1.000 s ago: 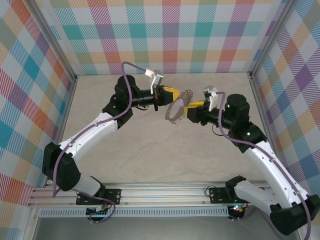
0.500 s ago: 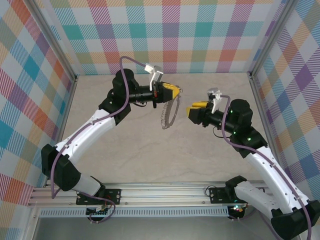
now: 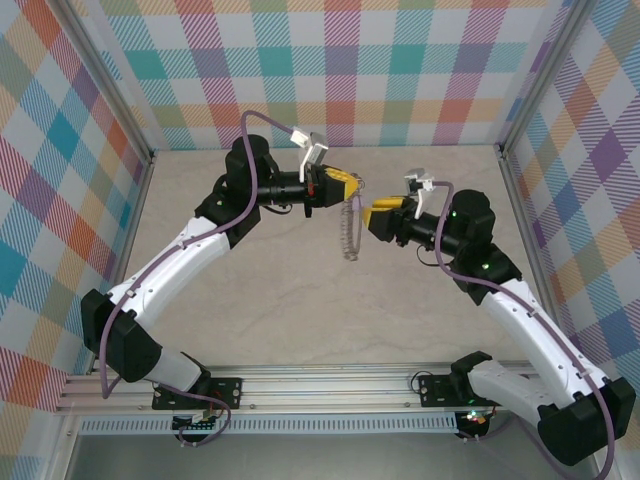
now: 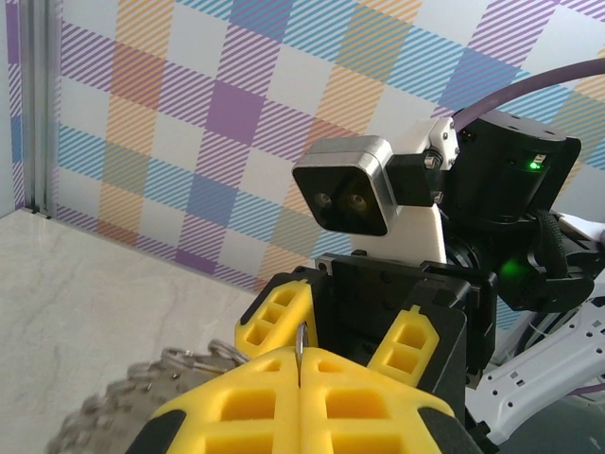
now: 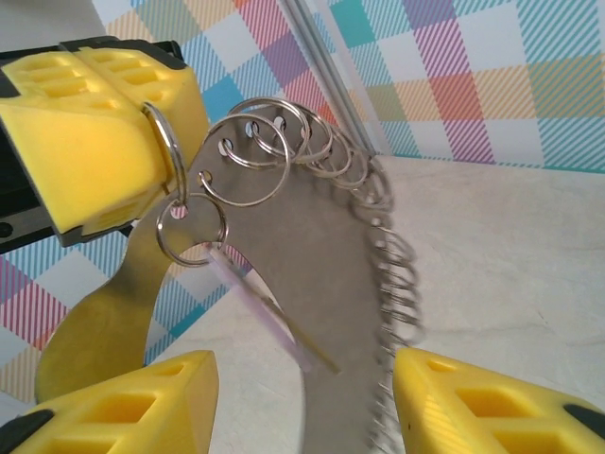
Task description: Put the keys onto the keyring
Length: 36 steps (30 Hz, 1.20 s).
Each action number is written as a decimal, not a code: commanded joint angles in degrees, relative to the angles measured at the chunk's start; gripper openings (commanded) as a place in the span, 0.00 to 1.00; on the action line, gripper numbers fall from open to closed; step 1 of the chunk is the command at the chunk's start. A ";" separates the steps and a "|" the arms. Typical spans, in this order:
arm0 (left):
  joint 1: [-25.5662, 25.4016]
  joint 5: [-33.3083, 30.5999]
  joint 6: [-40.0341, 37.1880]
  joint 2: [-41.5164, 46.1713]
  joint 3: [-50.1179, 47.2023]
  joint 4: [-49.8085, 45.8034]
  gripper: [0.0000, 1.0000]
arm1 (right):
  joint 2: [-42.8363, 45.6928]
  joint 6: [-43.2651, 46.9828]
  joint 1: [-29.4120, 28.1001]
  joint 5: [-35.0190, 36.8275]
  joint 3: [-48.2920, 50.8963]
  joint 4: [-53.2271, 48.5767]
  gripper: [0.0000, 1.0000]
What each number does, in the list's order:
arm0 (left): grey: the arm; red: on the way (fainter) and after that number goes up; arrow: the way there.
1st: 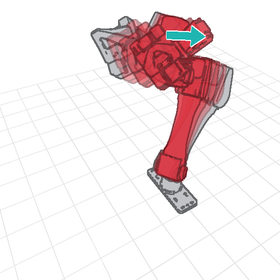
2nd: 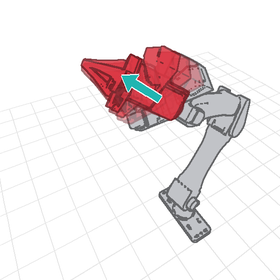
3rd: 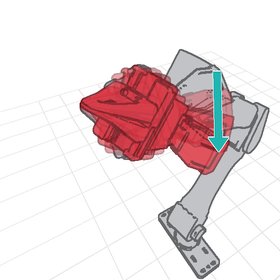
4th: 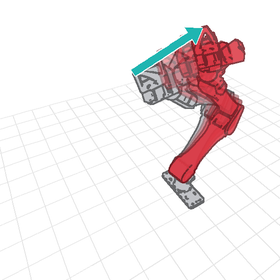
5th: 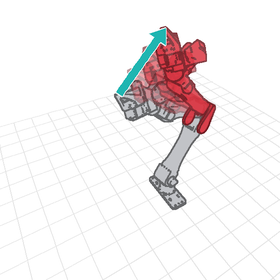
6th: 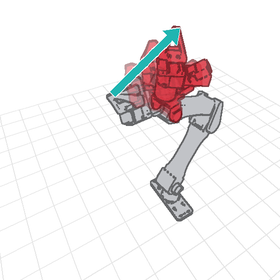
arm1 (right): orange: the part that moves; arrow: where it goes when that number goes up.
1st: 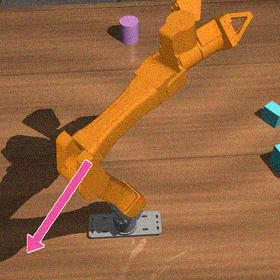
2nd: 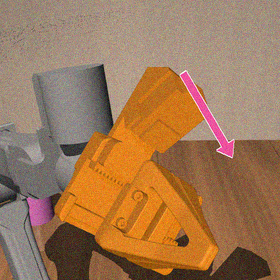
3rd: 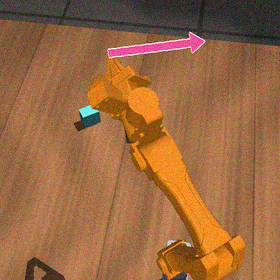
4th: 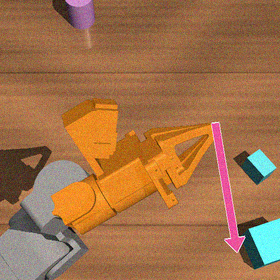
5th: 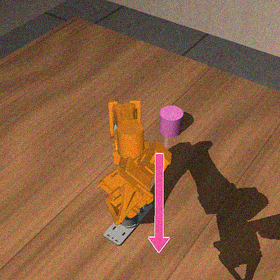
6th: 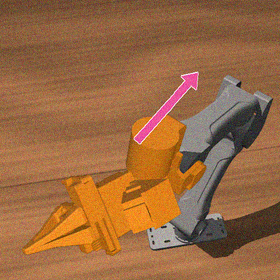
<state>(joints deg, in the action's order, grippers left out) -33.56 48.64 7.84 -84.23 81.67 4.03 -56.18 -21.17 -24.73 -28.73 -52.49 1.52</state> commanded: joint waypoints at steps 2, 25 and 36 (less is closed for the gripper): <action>0.60 1.63 -1.16 1.44 2.53 0.36 0.00 | -0.59 -1.05 -0.14 -2.78 -1.43 4.30 0.52; 0.60 2.02 -1.07 1.37 3.14 0.29 0.00 | -3.79 -1.60 -1.79 -3.35 -2.53 7.62 0.49; 0.60 1.81 -1.16 1.39 3.15 0.36 0.00 | -4.03 -1.60 -2.03 -3.70 -2.49 7.99 0.22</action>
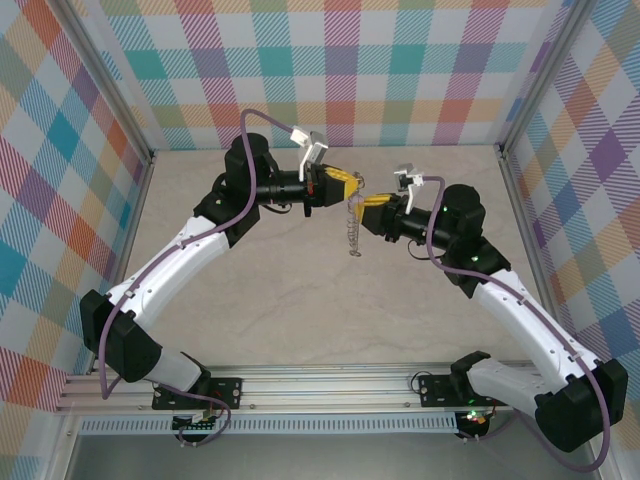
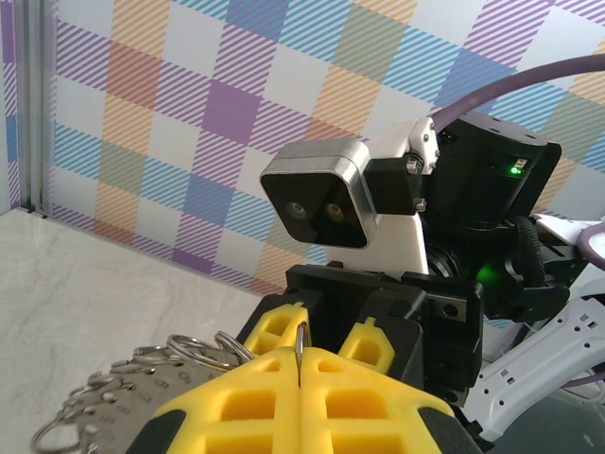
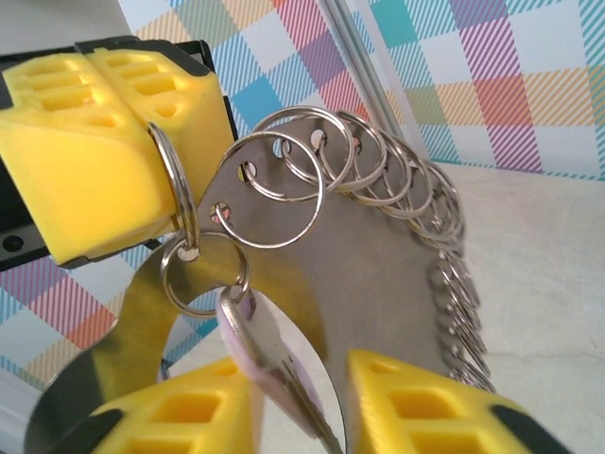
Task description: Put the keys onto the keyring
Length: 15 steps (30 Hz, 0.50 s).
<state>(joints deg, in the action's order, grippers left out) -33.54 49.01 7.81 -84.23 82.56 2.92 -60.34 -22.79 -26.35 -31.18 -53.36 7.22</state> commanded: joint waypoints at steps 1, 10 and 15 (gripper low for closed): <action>0.58 1.48 -1.21 1.42 2.24 1.48 0.00 | 0.20 0.02 -0.43 -1.24 -1.57 2.22 0.20; 0.70 0.96 -2.19 1.75 1.91 0.81 0.00 | 1.92 2.63 -0.37 0.62 -2.52 -3.87 0.00; 0.67 -0.13 -4.24 2.30 1.28 -0.43 0.00 | 2.43 5.17 -0.37 2.61 -3.98 -9.90 0.00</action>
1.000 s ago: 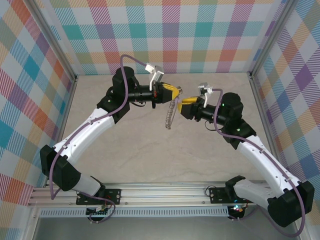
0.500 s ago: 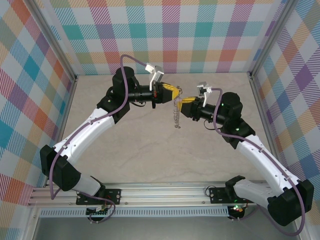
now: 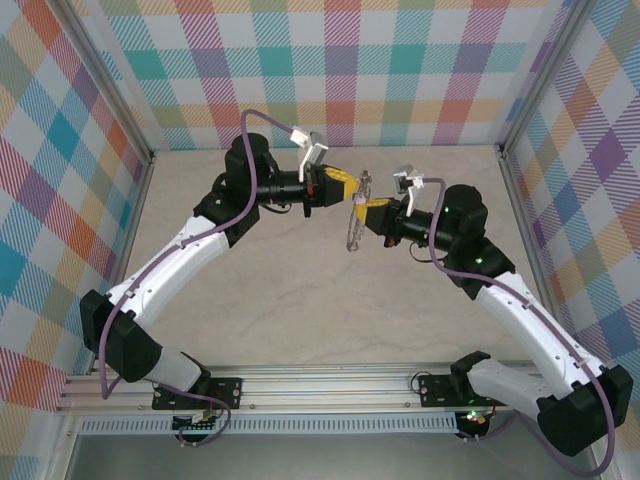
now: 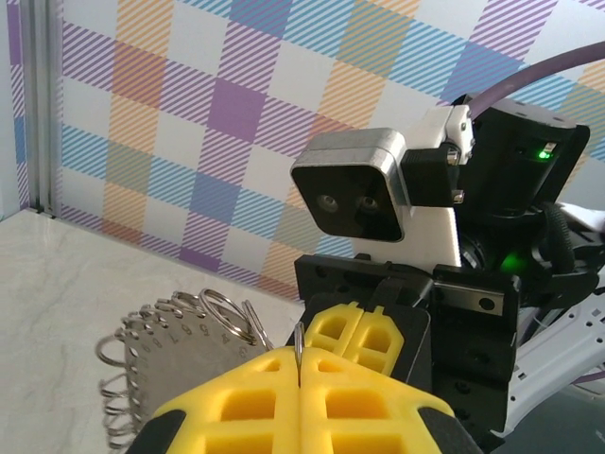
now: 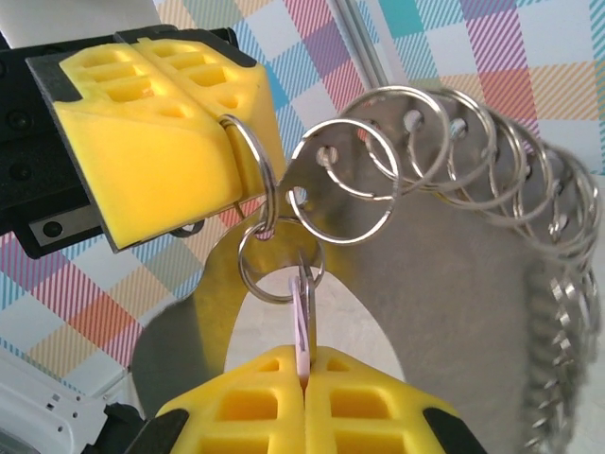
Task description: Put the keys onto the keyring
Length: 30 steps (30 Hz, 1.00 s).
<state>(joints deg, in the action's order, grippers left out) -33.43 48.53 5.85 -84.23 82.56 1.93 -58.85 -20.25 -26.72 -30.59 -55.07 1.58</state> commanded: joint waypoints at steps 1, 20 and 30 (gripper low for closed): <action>0.61 0.17 -2.61 2.35 1.25 0.30 0.00 | 0.94 2.94 0.00 2.31 -2.56 -5.08 0.00; 0.56 -2.40 -11.09 2.68 0.85 -6.13 0.00 | -5.03 6.01 0.00 1.43 -11.52 -16.20 0.00; 0.56 -2.59 -12.72 2.42 0.60 -7.75 0.00 | -5.66 9.18 0.00 4.39 -15.39 -20.41 0.00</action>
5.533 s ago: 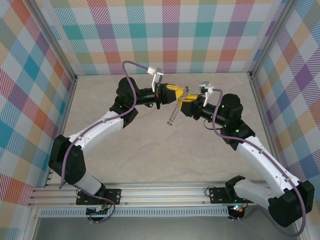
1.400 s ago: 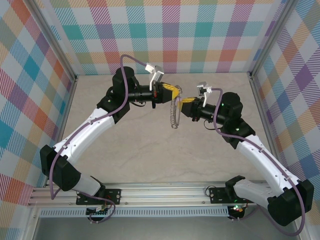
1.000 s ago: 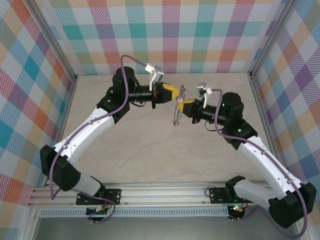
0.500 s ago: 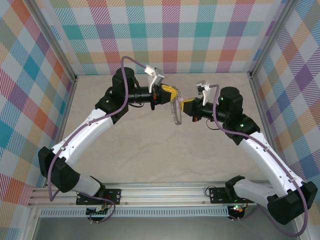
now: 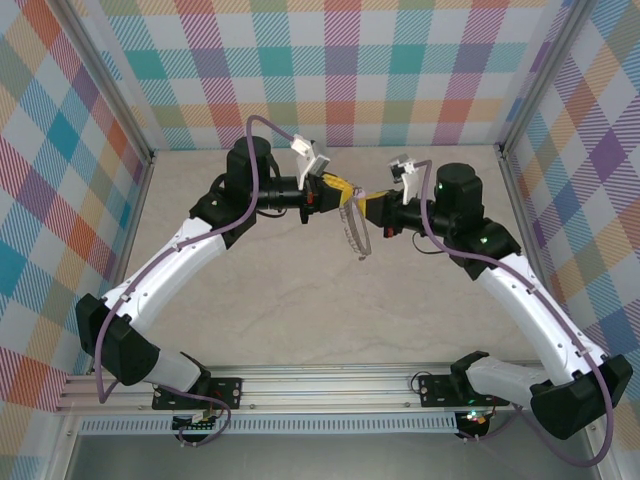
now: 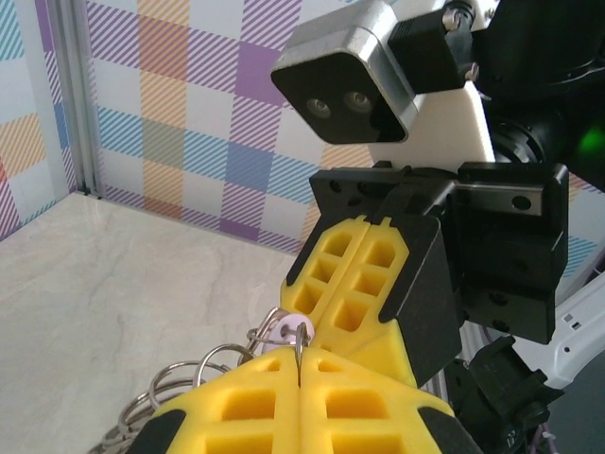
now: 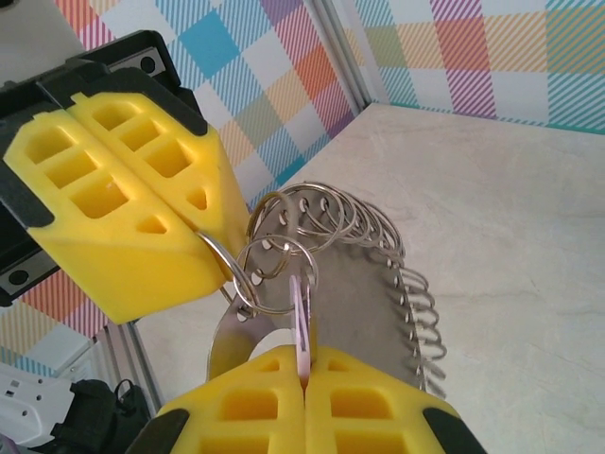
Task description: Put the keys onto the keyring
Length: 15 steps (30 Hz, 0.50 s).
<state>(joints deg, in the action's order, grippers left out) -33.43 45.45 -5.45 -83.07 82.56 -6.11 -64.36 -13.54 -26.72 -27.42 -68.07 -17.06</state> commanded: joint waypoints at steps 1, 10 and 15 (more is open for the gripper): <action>0.56 0.44 -1.44 1.28 0.59 0.26 0.00 | -0.15 2.79 0.00 1.57 -2.73 -2.08 0.00; 0.56 0.88 -1.68 1.24 0.49 -0.11 0.00 | -1.25 4.17 0.00 1.74 -5.78 -3.37 0.00; 0.60 0.80 -1.76 1.30 0.49 -0.25 0.00 | -1.59 4.20 -0.01 1.50 -6.28 -3.24 0.00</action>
<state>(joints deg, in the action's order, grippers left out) -33.43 45.34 -5.89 -83.07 82.56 -6.20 -65.63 -10.79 -26.72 -26.00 -72.14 -20.08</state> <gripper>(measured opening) 0.049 0.049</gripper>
